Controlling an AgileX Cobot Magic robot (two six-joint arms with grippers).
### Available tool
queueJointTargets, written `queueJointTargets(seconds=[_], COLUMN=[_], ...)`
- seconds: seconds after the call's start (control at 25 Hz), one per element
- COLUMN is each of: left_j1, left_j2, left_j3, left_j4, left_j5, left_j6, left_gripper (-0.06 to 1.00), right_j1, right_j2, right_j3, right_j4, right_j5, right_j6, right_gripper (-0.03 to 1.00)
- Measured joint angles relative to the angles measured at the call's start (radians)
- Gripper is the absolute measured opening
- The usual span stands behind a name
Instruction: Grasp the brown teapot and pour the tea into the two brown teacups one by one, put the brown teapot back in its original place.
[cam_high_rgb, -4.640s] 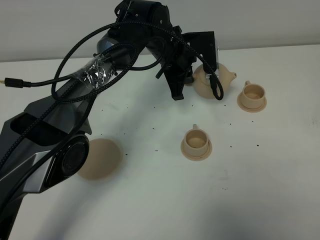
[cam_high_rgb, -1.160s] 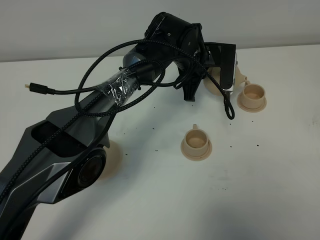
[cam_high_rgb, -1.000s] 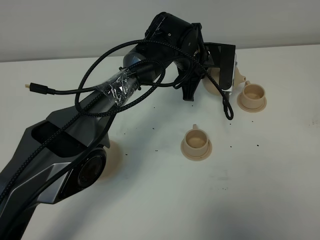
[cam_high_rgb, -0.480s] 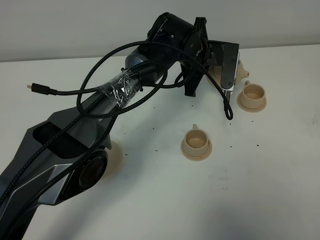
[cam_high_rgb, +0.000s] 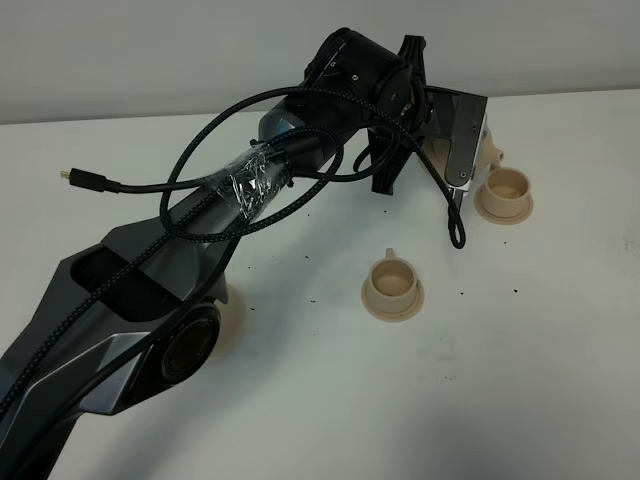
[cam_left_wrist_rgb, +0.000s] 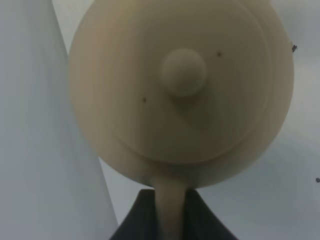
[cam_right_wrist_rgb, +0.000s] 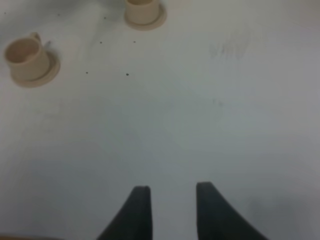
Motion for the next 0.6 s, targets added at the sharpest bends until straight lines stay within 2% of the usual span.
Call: queueJointTargets(seconds=[0.6], left_j1=[-0.008], left_j2=[0.012], left_j3=[0.000], left_j4=[0.049], left_j5=[-0.016], left_j6=[0.019], left_gripper=[0.12], right_j1=[0.000], right_j2=[0.000], right_j3=[0.000], right_j4=[0.000], right_j5=[0.000], right_j6=[0.000], right_gripper=[0.24])
